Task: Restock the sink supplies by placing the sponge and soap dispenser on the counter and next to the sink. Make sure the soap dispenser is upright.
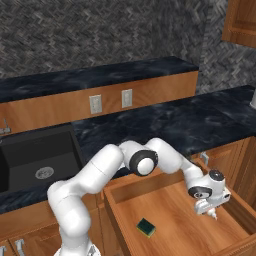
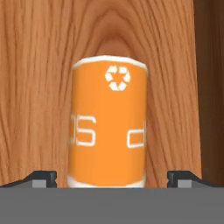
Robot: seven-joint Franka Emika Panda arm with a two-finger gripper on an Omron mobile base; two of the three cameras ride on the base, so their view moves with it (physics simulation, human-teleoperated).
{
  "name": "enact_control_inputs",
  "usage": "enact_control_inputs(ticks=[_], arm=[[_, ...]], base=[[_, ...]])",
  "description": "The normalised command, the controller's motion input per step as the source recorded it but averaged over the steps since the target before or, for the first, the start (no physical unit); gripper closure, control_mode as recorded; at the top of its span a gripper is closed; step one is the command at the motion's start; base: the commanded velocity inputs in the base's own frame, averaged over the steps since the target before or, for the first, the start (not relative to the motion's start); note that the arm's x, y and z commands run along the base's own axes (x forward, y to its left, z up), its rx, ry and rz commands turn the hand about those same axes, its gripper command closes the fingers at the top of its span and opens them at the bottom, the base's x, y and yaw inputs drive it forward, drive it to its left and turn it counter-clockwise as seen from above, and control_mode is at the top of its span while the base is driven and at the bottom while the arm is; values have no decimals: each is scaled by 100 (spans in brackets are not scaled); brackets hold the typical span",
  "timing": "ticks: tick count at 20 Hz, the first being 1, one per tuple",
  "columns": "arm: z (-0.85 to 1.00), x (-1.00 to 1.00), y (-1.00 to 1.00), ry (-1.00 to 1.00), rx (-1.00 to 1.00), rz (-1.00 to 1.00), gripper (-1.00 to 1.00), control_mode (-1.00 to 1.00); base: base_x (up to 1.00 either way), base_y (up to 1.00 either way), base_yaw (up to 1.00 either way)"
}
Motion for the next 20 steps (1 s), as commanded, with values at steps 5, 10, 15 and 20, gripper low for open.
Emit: enact_control_inputs(ticks=[5, 10, 15, 20], arm=[[-63, -3, 1, 1, 0, 2, 100, -100], [-22, -12, 14, 1, 0, 0, 100, -100], [17, -9, 3, 0, 0, 2, 100, -100], [83, -18, -10, -3, 0, 1, 100, -100]], base=[[0, 0, 0], [0, 0, 0], [0, 0, 0], [0, 0, 0]])
